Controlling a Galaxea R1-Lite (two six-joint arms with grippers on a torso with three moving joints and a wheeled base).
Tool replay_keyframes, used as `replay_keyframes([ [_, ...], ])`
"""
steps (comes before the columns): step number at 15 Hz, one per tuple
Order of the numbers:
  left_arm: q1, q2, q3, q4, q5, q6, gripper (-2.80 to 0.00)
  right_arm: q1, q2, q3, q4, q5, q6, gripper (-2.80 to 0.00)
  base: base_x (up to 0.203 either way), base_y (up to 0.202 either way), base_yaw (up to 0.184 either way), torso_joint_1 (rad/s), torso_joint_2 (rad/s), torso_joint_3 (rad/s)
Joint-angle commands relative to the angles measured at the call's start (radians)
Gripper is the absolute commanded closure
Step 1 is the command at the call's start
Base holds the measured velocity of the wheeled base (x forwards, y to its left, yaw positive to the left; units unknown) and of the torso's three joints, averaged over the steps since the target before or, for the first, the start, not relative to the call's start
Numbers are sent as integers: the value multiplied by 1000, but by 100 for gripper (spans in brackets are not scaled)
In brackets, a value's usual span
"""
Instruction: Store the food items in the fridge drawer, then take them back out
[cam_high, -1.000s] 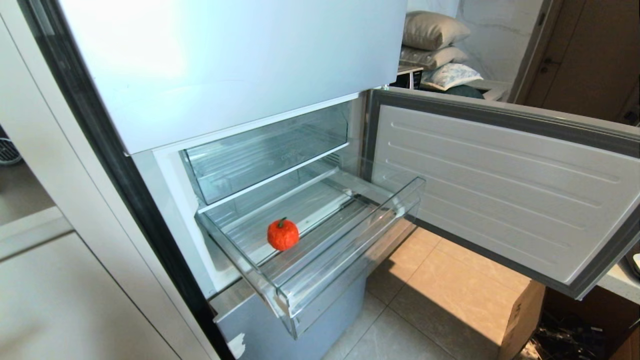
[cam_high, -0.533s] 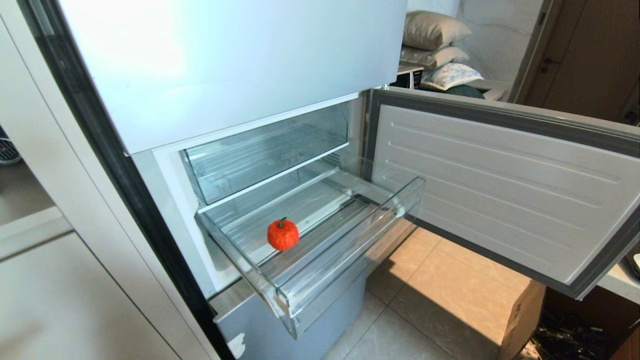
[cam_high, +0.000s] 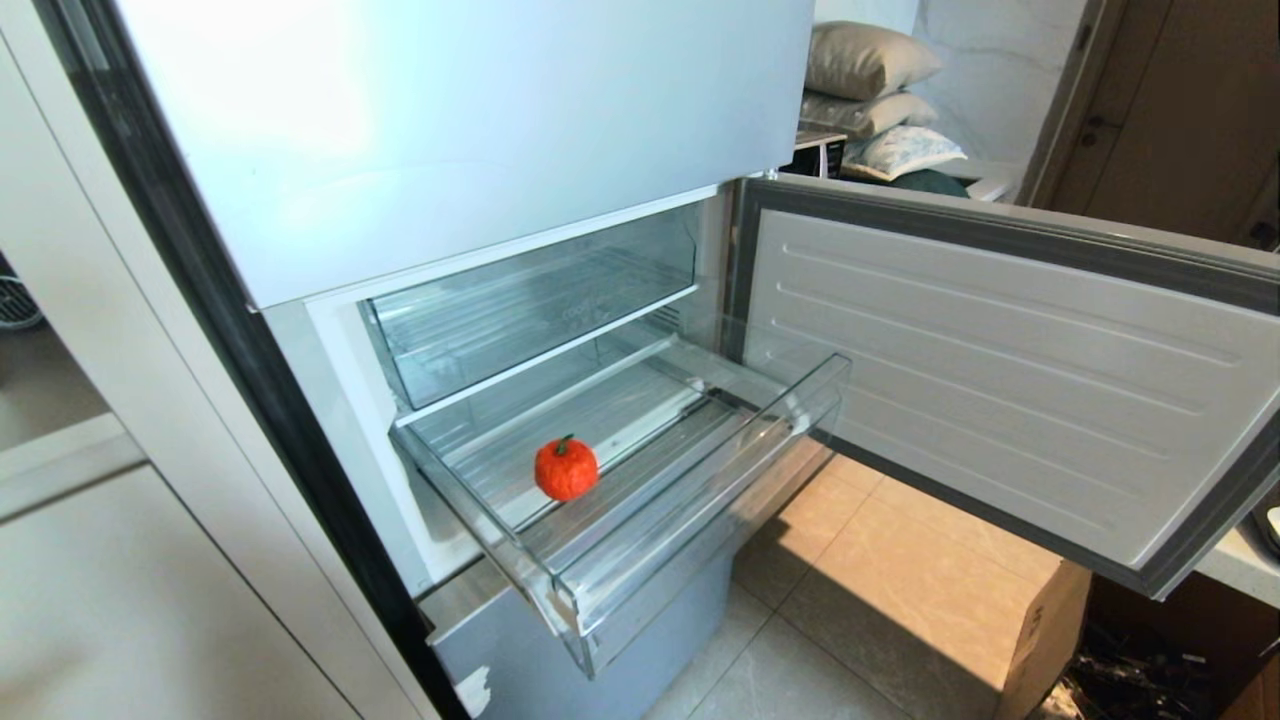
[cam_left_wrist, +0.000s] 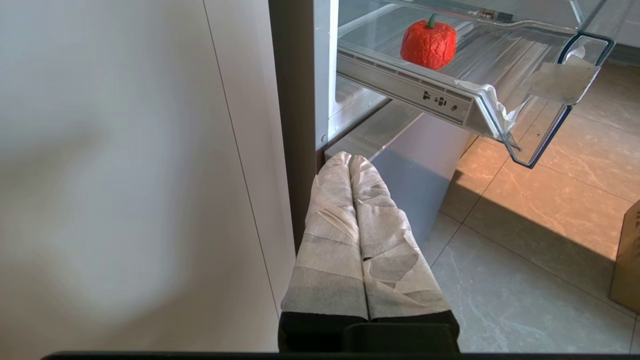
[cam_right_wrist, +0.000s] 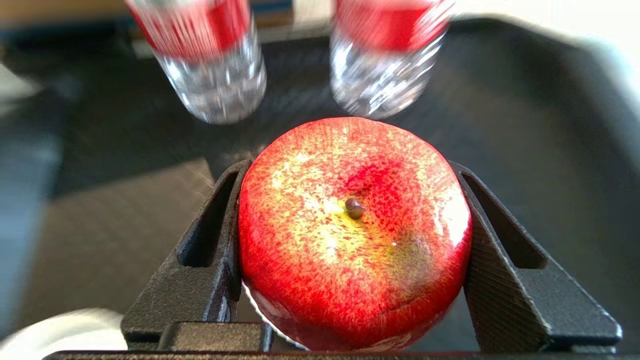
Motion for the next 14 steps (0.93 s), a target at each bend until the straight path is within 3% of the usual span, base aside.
replay_keyframes([
  [1, 0, 0, 0, 0, 0, 0, 0, -18, -180, 55, 28, 1, 3, 0, 0, 0, 0, 0, 0, 0],
  [6, 0, 0, 0, 0, 0, 0, 0, -71, -745, 368, 134, 17, 26, 0, 0, 0, 0, 0, 0, 0],
  [9, 0, 0, 0, 0, 0, 0, 0, 5, -1136, 623, 151, 44, 36, 0, 0, 0, 0, 0, 0, 0],
  [11, 0, 0, 0, 0, 0, 0, 0, 214, -1350, 802, 161, 24, 34, 0, 0, 0, 0, 0, 0, 0],
  [14, 0, 0, 0, 0, 0, 0, 0, 670, -1644, 1057, 254, -11, 4, 0, 0, 0, 0, 0, 0, 0],
])
